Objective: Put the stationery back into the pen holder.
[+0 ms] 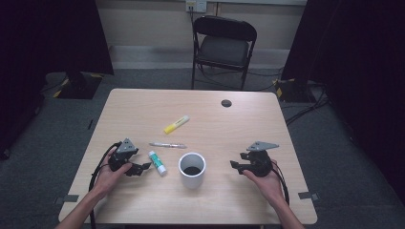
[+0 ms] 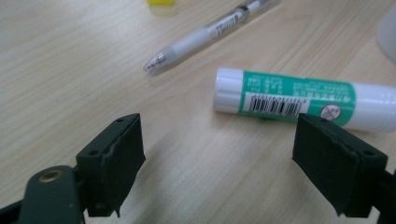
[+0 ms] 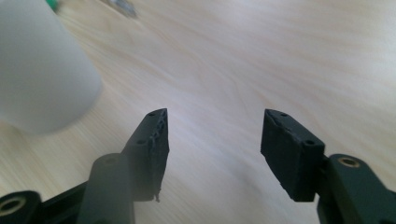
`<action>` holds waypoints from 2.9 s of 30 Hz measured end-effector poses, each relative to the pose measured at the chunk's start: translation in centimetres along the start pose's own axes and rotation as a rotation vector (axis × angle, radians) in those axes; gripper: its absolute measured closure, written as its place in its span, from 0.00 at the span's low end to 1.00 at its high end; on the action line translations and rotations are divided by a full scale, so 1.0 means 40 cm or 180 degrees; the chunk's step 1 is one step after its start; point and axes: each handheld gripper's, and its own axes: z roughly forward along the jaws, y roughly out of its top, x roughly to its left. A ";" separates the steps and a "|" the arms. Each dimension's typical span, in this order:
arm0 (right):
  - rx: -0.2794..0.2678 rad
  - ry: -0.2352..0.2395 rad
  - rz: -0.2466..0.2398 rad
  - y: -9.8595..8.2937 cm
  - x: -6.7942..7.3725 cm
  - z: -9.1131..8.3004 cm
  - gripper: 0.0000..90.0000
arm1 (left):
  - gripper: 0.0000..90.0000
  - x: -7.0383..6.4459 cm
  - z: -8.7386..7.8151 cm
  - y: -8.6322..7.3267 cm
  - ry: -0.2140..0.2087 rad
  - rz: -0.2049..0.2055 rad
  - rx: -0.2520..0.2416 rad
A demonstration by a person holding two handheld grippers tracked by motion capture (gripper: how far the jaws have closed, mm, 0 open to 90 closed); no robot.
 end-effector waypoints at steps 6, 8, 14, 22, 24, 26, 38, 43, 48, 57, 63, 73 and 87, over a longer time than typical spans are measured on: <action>0.0104 -0.0115 0.0148 -0.068 -0.045 0.016 0.42 | 0.18 -0.019 -0.019 0.025 -0.0147 0.0171 -0.0283; 0.0142 -0.0130 0.0144 -0.078 -0.052 0.028 0.41 | 0.20 -0.026 -0.027 0.036 -0.0225 0.0250 -0.0376; 0.0095 -0.0154 0.0096 -0.078 -0.051 0.035 0.39 | 0.26 -0.045 -0.026 0.068 -0.0440 0.0502 -0.0536; 0.0039 -0.0135 0.0079 -0.078 -0.049 0.041 0.38 | 0.29 -0.059 0.014 0.072 -0.0771 0.0788 -0.0262; 0.0039 -0.0140 0.0066 -0.078 -0.048 0.042 0.38 | 0.29 -0.052 0.020 0.075 -0.0822 0.0773 -0.0270; 0.0038 -0.0124 0.0069 -0.078 -0.047 0.041 0.38 | 0.29 -0.046 0.025 0.074 -0.0819 0.0776 -0.0225; 0.0028 -0.0100 0.0080 -0.079 -0.046 0.042 0.37 | 0.27 -0.048 0.050 0.064 -0.0940 0.0897 -0.0157; 0.0025 -0.0100 0.0073 -0.080 -0.045 0.041 0.37 | 0.28 -0.054 0.057 0.064 -0.0938 0.0863 -0.0099; 0.0016 -0.0113 0.0061 -0.082 -0.042 0.041 0.37 | 0.45 -0.055 0.058 0.061 -0.0913 0.0812 -0.0069; 0.0000 -0.0136 0.0039 -0.085 -0.040 0.040 0.38 | 0.73 -0.058 0.059 0.052 -0.0911 0.0748 0.0187; -0.0033 -0.0176 -0.0018 -0.090 -0.036 0.041 0.38 | 0.70 -0.064 0.061 0.056 -0.0882 0.0593 0.0225; -0.0036 -0.0216 -0.0100 -0.091 -0.033 0.043 0.37 | 0.60 -0.091 0.075 0.098 -0.0717 0.0549 0.0245; -0.0037 -0.0204 -0.0100 -0.090 -0.036 0.045 0.38 | 0.72 -0.128 0.111 0.137 -0.0639 0.0655 0.0617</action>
